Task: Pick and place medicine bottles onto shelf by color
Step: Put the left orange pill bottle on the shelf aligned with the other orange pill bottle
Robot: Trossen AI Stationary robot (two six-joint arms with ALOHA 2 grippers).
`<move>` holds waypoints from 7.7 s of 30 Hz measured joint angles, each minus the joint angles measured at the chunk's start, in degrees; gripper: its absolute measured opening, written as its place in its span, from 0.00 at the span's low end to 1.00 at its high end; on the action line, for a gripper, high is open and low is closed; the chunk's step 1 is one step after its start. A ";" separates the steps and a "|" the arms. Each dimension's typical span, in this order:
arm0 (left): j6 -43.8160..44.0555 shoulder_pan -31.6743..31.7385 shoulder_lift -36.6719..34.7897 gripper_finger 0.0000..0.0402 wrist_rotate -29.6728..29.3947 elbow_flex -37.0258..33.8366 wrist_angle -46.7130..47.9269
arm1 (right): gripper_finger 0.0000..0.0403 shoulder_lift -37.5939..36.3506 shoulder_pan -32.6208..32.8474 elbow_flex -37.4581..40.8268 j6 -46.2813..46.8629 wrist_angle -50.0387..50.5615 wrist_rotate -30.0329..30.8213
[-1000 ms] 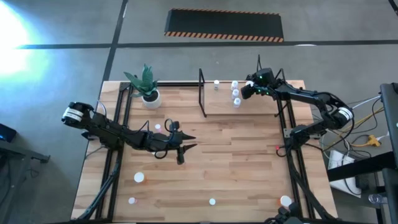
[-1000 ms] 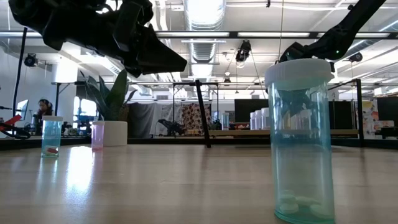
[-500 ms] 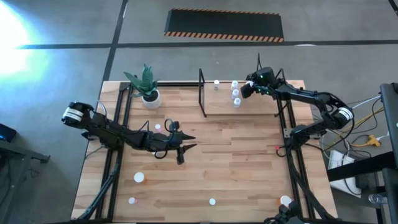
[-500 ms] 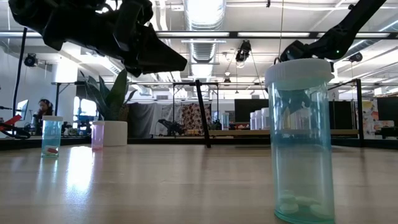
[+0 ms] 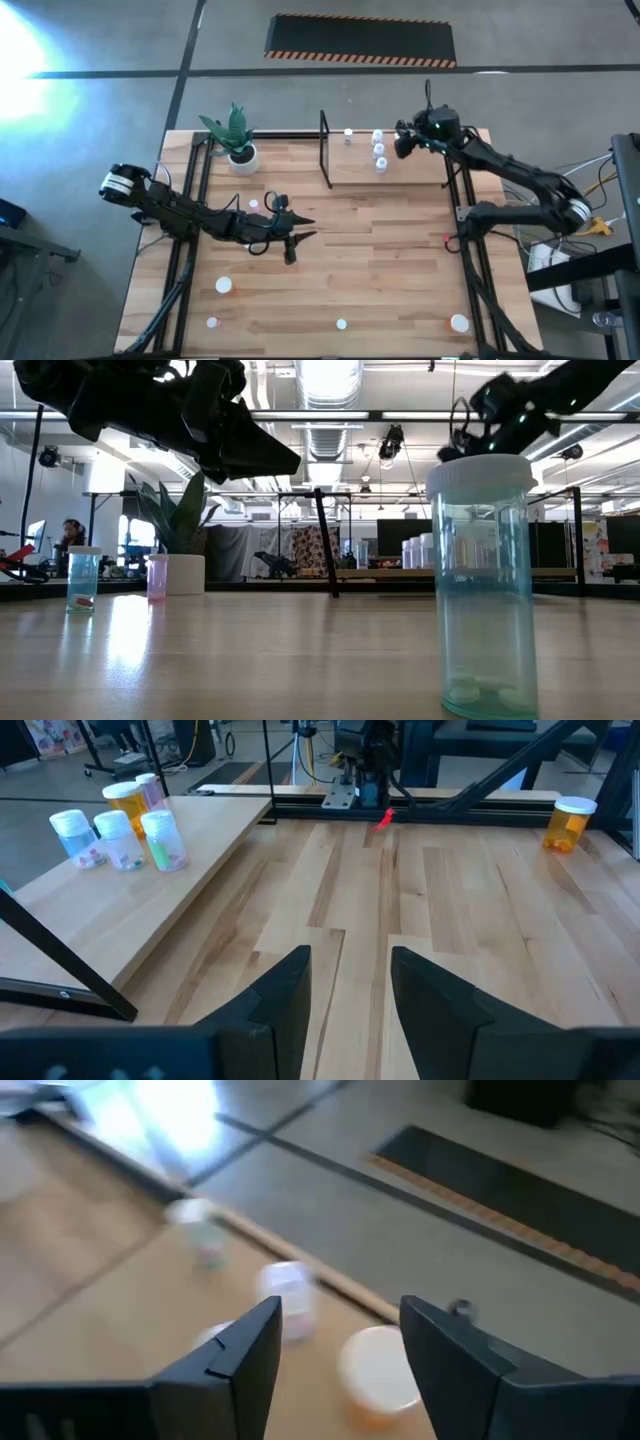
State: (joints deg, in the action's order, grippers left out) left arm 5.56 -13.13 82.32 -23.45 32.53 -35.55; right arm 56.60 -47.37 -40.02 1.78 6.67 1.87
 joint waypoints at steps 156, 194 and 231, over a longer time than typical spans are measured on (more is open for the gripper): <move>-22.40 8.63 35.85 0.52 19.01 63.73 63.50 | 0.63 28.29 73.82 12.14 8.59 -34.90 42.02; -13.07 14.27 26.23 0.72 16.28 60.48 81.03 | 0.45 26.55 73.53 12.96 19.20 -26.33 53.92; -4.44 1.79 20.70 0.72 13.06 25.35 21.00 | 0.45 -1.44 17.43 25.95 11.94 -23.76 24.89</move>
State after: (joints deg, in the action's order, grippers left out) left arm 1.13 -11.33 103.02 -10.39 57.89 -14.55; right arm 55.16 -29.94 -14.07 13.73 -17.09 26.76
